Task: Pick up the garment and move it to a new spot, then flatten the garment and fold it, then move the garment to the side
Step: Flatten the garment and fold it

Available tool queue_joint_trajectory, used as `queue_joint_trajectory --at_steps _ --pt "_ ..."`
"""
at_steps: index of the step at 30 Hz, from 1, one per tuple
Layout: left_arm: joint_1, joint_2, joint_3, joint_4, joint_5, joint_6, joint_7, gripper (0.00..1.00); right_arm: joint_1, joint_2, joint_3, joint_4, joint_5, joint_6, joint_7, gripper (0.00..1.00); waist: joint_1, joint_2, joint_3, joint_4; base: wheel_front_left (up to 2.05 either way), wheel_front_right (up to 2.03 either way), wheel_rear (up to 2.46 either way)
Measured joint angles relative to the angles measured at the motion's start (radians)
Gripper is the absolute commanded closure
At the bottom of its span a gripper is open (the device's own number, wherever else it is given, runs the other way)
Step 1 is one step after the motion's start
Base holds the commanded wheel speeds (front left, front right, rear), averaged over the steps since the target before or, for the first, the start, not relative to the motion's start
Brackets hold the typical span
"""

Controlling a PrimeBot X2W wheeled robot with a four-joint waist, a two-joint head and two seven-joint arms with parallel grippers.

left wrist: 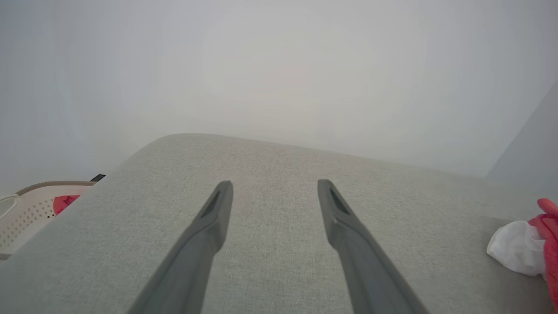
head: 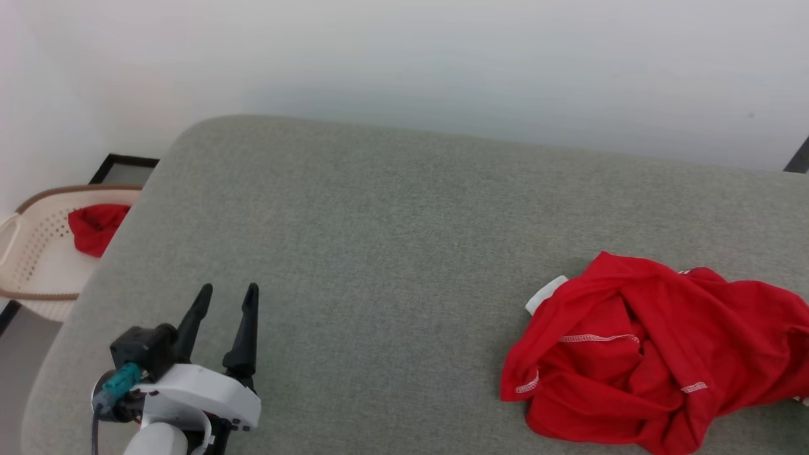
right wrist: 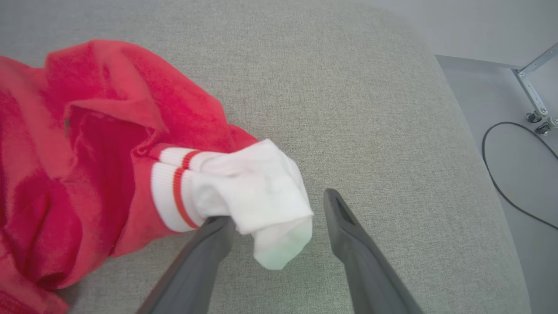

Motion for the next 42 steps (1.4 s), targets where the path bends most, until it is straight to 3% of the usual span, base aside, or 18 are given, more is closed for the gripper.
queue_joint_trajectory --at_steps 10,19,25,32,42 --pt "-0.033 0.059 -0.095 0.012 -0.065 0.0 0.002 0.0 0.004 0.04 0.035 -0.135 0.018 0.0 -0.012 0.0 0.0 0.0 -0.033 -0.046 0.0 0.0 0.0" --pt "-0.109 0.118 -0.191 -0.023 -0.189 0.0 0.105 0.0 0.057 0.119 0.113 -0.26 0.027 0.0 -0.111 0.0 0.0 0.0001 -0.051 -0.105 0.0 0.0 0.0" --pt "-0.173 0.136 -0.277 -0.084 -0.319 0.0 0.262 0.0 0.081 0.171 0.149 -0.277 0.018 0.0 -0.207 0.0 0.0 0.0 -0.052 -0.143 0.0 0.0 0.0" --pt "-0.271 0.146 -0.402 -0.137 -0.52 0.0 0.546 0.0 0.082 0.2 0.159 -0.259 0.01 0.0 -0.244 0.0 0.0001 0.0 -0.03 -0.173 0.0 0.0 0.0" --pt "-0.376 0.135 -0.505 -0.16 -0.635 0.005 0.847 0.0 0.045 0.216 0.168 -0.221 0.011 0.0 -0.268 0.0 0.0 0.0 0.022 -0.212 0.0 0.0 0.0"
